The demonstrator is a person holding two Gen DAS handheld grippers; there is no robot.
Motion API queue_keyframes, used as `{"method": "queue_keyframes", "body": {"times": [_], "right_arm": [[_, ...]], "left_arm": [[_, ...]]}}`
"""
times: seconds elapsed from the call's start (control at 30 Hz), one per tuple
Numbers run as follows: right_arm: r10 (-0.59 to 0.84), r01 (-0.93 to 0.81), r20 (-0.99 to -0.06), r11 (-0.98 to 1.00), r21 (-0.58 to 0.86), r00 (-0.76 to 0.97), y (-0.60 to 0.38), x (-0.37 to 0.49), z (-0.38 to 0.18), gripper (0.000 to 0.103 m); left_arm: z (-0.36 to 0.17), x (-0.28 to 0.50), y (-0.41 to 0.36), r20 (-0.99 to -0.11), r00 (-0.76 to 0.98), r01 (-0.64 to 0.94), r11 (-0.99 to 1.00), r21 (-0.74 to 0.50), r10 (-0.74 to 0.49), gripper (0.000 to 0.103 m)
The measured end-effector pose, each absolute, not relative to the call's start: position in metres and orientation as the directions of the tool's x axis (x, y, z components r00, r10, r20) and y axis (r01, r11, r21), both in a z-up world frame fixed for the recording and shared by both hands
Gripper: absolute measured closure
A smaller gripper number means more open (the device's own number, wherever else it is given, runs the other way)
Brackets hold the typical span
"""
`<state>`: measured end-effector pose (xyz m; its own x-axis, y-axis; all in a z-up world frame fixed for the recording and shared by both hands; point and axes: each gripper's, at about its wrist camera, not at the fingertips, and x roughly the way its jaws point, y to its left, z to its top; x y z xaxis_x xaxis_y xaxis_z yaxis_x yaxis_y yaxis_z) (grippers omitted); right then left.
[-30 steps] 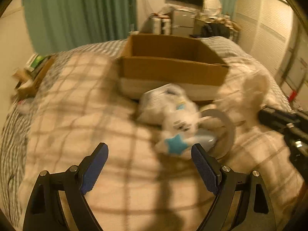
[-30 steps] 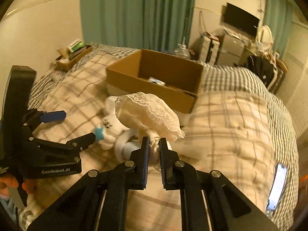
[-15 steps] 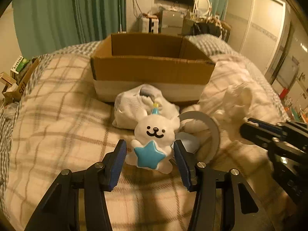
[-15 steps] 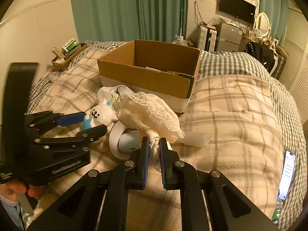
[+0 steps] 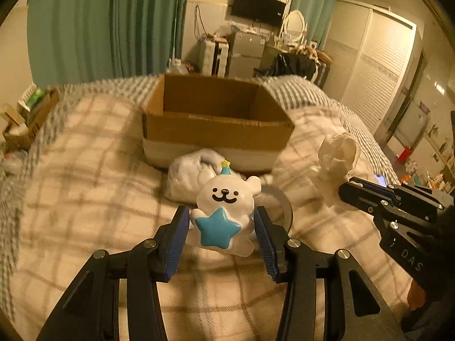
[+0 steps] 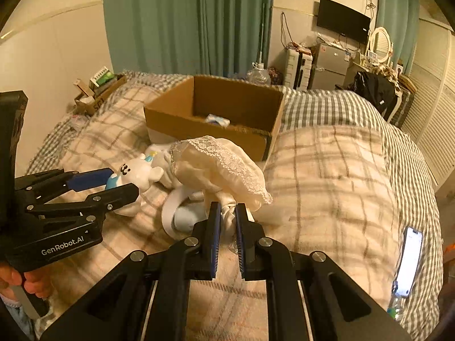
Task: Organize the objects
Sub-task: 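Grasp the white lace cloth with the right gripper while the left lifts the bear, then lower the bear and lace cloth into the box and open both grippers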
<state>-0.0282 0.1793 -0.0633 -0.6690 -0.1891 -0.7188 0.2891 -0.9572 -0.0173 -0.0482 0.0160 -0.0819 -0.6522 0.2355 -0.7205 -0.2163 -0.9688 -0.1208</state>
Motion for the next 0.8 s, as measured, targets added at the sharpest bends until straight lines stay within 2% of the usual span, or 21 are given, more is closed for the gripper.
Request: {"method": "queue_keyframes", "body": {"times": [0.43, 0.63, 0.8], "right_arm": [[-0.219, 0.338, -0.604, -0.937, -0.088, -0.766, 0.17, -0.107, 0.047, 0.093], [-0.245, 0.348, -0.597, -0.935, -0.061, -0.764, 0.167, -0.157, 0.068, 0.093], [-0.253, 0.357, -0.635, -0.933, -0.039, -0.73, 0.164, -0.198, 0.045, 0.093]], "left_arm": [[0.027, -0.127, 0.023, -0.621, -0.755, -0.262, -0.965, -0.009, 0.211, 0.055], [0.036, -0.167, 0.035, -0.607, -0.765, -0.286, -0.958, 0.02, 0.216, 0.055], [0.012, -0.208, 0.036, -0.643, -0.735, -0.274, -0.962, -0.006, 0.214, 0.055]]}}
